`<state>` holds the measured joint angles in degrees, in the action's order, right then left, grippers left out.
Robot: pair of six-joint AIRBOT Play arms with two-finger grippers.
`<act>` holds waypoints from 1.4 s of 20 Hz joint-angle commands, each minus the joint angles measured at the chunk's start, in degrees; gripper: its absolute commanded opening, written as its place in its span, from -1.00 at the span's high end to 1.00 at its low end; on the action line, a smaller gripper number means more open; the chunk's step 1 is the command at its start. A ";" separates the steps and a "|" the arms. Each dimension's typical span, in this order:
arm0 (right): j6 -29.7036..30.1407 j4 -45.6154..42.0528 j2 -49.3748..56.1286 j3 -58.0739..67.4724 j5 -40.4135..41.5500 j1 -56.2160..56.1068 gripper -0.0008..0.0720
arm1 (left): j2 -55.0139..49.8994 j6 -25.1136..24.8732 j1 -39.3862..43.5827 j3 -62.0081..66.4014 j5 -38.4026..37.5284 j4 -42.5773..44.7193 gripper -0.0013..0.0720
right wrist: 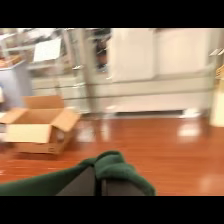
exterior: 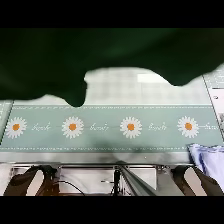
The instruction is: Fold the shirts.
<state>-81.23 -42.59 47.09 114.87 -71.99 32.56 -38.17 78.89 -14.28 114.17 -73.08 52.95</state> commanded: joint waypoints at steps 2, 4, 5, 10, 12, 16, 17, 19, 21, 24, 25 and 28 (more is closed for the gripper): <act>-3.50 -11.28 -7.13 2.91 -12.17 0.00 0.90 | 2.45 5.27 -0.81 9.86 -16.09 5.64 0.92; -3.50 -12.66 -9.03 2.91 -18.58 0.00 0.90 | 4.02 7.37 -0.81 9.84 -21.07 7.21 0.92; -3.50 -12.81 -9.57 2.93 -20.87 0.00 0.90 | 4.33 8.24 -0.81 9.84 -24.87 8.00 0.92; -4.15 -13.46 -10.05 2.91 -30.56 -0.04 0.90 | 4.57 12.72 0.37 11.45 -32.33 8.17 0.92; -4.15 -13.53 -9.20 2.91 -32.89 -0.04 0.90 | 4.11 14.60 2.08 10.60 -32.41 8.17 0.92; -3.45 -13.49 -3.52 -0.87 -34.23 -0.04 0.90 | 3.15 10.14 3.93 -5.11 -32.39 8.24 0.92; -2.75 -13.53 -1.38 -3.32 -34.18 -0.04 0.90 | 2.56 8.07 3.91 -10.91 -32.13 8.63 0.92; -2.14 -13.97 4.11 -8.96 -34.07 -0.04 0.90 | 0.26 4.66 3.89 -23.26 -27.52 9.05 0.92; -2.10 -14.51 11.39 -13.22 -33.79 -0.07 0.90 | -4.09 2.14 3.96 -33.14 -18.71 8.98 0.92; -2.12 -16.28 24.02 -13.81 -29.92 -3.10 0.90 | -16.50 -2.14 3.96 -37.73 -8.33 5.62 0.92; -2.12 -17.49 27.76 -13.81 -27.85 -5.09 0.90 | -21.05 -3.34 3.96 -37.38 -5.68 4.26 0.92; -0.72 -20.02 37.66 -13.81 -19.63 -11.78 0.90 | -35.30 -6.49 3.98 -33.05 -2.93 -0.68 0.92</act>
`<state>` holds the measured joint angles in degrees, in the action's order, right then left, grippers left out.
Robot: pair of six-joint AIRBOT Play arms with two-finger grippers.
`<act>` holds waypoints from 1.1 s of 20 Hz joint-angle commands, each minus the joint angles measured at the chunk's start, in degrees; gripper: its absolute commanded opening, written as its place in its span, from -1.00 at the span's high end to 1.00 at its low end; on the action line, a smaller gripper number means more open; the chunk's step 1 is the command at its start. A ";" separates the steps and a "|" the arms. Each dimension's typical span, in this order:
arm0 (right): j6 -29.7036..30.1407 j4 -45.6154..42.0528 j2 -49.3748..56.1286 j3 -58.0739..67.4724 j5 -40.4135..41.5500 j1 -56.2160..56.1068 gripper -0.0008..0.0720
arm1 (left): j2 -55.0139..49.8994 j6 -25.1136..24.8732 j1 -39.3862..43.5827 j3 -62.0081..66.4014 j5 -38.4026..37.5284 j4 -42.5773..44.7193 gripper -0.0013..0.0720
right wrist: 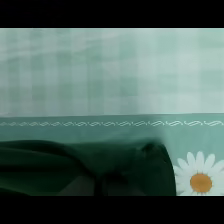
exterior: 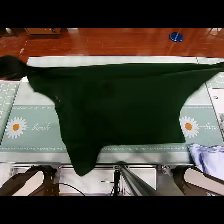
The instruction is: Fold the shirts.
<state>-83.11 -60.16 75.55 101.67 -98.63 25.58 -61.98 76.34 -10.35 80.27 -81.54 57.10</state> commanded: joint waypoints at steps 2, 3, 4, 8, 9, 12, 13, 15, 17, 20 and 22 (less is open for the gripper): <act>1.42 -3.80 13.62 -0.61 15.67 -7.98 0.90 | -19.39 -3.93 0.37 5.44 5.60 -6.16 0.92; 1.40 -4.37 15.23 -0.61 20.41 -8.98 0.90 | -22.86 -3.91 0.63 7.96 6.21 -6.16 0.92; 1.38 -4.48 16.74 -0.61 24.72 -9.88 0.90 | -25.64 -3.89 0.90 10.12 7.04 -6.19 0.92; 1.31 -4.35 21.99 -0.61 34.10 -11.85 0.90 | -34.27 -3.89 3.06 16.44 10.67 -6.14 0.92; 1.33 -4.17 23.23 -0.61 34.97 -12.07 0.90 | -35.74 -3.91 3.67 16.98 11.61 -6.12 0.92; 1.86 -4.24 26.34 -0.61 38.07 -12.22 0.90 | -39.01 -3.91 4.72 17.07 16.57 -6.05 0.92; 2.12 -4.26 27.08 -0.61 39.19 -12.20 0.90 | -39.82 -3.91 4.94 17.07 18.32 -5.88 0.92; 2.36 -4.24 28.46 -0.61 41.51 -12.24 0.90 | -41.31 -3.93 5.79 17.07 22.18 -5.55 0.92; 3.21 -3.98 29.53 -0.61 42.66 -12.24 0.90 | -42.69 -5.68 7.32 17.07 24.83 -3.93 0.92; 8.46 -4.07 30.45 -0.61 43.23 -12.24 0.90 | -44.17 -10.58 10.21 17.07 27.43 -0.07 0.92; 10.47 -4.28 30.67 -0.61 43.74 -12.24 0.90 | -44.50 -11.41 11.98 17.07 30.38 3.50 0.92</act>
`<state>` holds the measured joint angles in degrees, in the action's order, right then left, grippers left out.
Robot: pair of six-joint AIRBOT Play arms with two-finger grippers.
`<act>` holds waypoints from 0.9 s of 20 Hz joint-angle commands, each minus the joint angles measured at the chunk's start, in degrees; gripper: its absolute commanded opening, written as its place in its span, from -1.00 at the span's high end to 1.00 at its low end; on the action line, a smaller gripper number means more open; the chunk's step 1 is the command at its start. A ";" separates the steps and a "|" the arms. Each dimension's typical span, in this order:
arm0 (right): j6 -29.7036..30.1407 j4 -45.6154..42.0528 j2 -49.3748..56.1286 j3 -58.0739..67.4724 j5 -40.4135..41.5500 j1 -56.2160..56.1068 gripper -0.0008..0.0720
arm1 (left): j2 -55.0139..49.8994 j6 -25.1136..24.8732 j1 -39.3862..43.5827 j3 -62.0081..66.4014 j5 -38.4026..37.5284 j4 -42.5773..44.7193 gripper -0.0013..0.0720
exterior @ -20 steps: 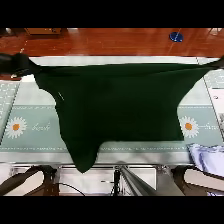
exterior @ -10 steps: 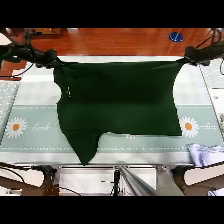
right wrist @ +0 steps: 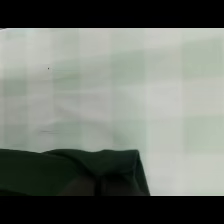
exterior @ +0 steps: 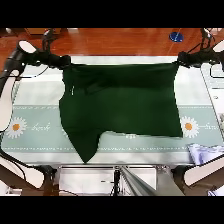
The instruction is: Fold the shirts.
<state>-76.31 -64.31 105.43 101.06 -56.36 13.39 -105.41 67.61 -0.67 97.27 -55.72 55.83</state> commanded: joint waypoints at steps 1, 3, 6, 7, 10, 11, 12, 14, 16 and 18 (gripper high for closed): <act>4.07 -0.26 0.90 0.00 1.55 -0.02 0.90 | -1.14 -2.71 2.84 0.07 6.12 5.92 0.92; 4.00 -0.72 1.14 0.00 1.05 0.00 0.90 | -1.18 -2.64 2.97 0.07 7.32 6.38 0.92; 2.29 -0.70 0.37 0.00 -2.71 0.37 0.90 | -0.20 -2.43 1.22 0.09 3.08 6.38 0.92; 1.86 -0.83 -0.17 0.00 -5.25 0.55 0.90 | 0.24 -2.25 0.28 0.09 -0.85 6.29 0.92; 0.00 -4.28 -0.79 0.00 -15.06 0.83 0.90 | 0.22 1.22 -1.09 -0.13 -17.38 7.02 0.92; -0.59 -6.45 -0.66 0.00 -18.32 0.79 0.90 | 0.24 2.14 -1.09 -0.59 -20.41 7.74 0.92; -1.70 -7.76 -0.59 -0.04 -20.87 0.81 0.90 | 0.22 3.23 -1.09 -0.79 -22.43 8.46 0.93; -2.45 -9.38 -0.59 -0.76 -23.80 0.79 0.90 | 0.20 5.53 -1.09 -1.07 -23.87 9.18 0.92; -2.69 -10.16 -0.61 -2.47 -24.26 0.79 0.90 | 0.09 6.67 -0.92 -1.64 -23.89 9.16 0.92; -4.04 -9.51 -0.59 -5.27 -24.13 0.79 0.90 | -0.76 8.00 -0.63 -1.97 -24.48 9.18 0.92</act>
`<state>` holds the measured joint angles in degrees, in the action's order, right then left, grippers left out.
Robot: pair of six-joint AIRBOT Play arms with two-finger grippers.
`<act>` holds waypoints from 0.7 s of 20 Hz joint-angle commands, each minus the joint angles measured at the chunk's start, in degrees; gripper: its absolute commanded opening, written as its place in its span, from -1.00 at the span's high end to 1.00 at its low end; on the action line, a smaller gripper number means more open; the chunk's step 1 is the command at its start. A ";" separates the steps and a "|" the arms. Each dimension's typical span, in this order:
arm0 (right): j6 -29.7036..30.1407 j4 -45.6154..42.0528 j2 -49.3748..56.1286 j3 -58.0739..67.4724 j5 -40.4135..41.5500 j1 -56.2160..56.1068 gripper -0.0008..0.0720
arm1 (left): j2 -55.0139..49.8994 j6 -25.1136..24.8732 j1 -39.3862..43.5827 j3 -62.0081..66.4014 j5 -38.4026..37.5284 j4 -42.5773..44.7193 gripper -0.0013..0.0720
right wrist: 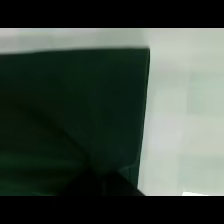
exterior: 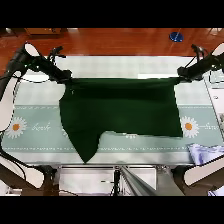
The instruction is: Fold the shirts.
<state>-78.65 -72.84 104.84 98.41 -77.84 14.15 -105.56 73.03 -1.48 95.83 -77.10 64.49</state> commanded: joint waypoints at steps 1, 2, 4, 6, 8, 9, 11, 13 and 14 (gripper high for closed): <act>-1.73 -0.66 0.00 -3.91 -2.45 0.02 0.90 | -1.27 2.73 0.35 -0.63 -3.08 0.52 0.92; -1.73 0.02 0.00 -5.11 -1.95 0.02 0.90 | -1.88 2.73 0.48 -0.63 -2.89 0.52 0.92; -1.70 1.49 0.00 -6.62 -0.83 0.02 0.90 | -3.15 2.75 0.74 -0.63 -2.10 0.50 0.92; -1.70 1.84 0.00 -6.99 0.39 0.02 0.90 | -4.07 2.71 0.85 -0.61 -0.76 0.44 0.91; -1.68 2.71 -0.04 -6.99 1.31 0.02 0.39 | -4.22 2.69 0.70 -0.33 0.11 0.07 0.50; -0.96 4.11 -0.24 -6.97 0.79 0.02 0.04 | -4.04 2.71 0.28 0.48 -0.39 0.07 0.12; 3.19 5.33 -2.32 -6.38 -2.99 0.48 -0.18 | -3.15 2.38 -1.79 4.57 -5.73 0.26 -0.18; 5.90 1.27 -6.01 -4.72 -11.76 1.51 -0.28 | -0.11 1.07 -5.79 7.56 -14.40 -0.09 -0.18; 5.31 0.24 -8.66 -5.09 -15.08 2.93 -0.28 | 2.54 1.31 -8.11 6.51 -15.72 -1.49 -0.18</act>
<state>-75.79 -70.11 100.44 92.75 -83.79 15.42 -106.76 75.02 -5.21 100.60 -84.86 64.55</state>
